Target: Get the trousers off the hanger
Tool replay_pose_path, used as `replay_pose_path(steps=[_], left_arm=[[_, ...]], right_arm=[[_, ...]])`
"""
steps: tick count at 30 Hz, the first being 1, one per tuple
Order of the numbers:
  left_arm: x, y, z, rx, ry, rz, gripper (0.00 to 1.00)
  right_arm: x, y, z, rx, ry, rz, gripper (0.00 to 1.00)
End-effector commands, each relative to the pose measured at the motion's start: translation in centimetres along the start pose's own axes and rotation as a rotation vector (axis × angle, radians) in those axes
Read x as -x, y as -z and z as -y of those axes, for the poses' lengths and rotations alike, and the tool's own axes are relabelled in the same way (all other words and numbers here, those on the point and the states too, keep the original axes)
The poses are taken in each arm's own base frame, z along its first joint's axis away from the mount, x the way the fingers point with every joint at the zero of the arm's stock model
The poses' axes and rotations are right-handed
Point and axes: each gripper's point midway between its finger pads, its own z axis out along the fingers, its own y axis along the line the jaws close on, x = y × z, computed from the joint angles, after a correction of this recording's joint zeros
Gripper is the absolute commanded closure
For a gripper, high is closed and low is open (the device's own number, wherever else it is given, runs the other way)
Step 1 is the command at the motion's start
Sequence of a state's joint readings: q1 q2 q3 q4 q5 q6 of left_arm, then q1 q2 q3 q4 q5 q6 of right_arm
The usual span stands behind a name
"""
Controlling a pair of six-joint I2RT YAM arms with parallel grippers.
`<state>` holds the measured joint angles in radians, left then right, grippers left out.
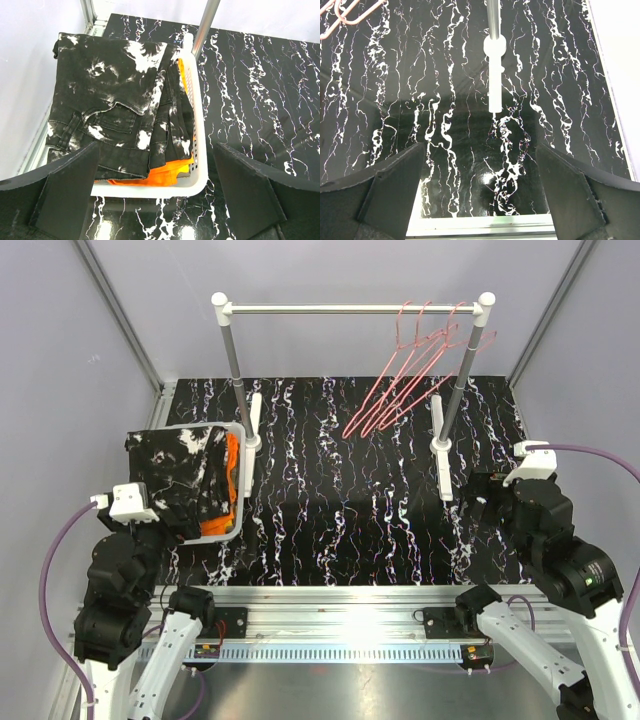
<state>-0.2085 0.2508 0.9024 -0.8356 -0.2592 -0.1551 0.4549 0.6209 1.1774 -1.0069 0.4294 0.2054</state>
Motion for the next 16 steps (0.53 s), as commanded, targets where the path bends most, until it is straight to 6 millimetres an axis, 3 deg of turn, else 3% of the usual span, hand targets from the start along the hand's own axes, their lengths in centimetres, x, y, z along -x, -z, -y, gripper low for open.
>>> replay_pose_path(steps=[1,16], left_arm=[[1.33,-0.18,-0.13,0.012,0.008,0.054,0.01],[1.49,-0.30,-0.30,0.023,0.007,0.062,0.01]], right_arm=[[1.54,0.00,0.52,-0.029,-0.002,0.063,0.01],[2.20,0.62,0.39,-0.005,-0.019,0.101,0.01]])
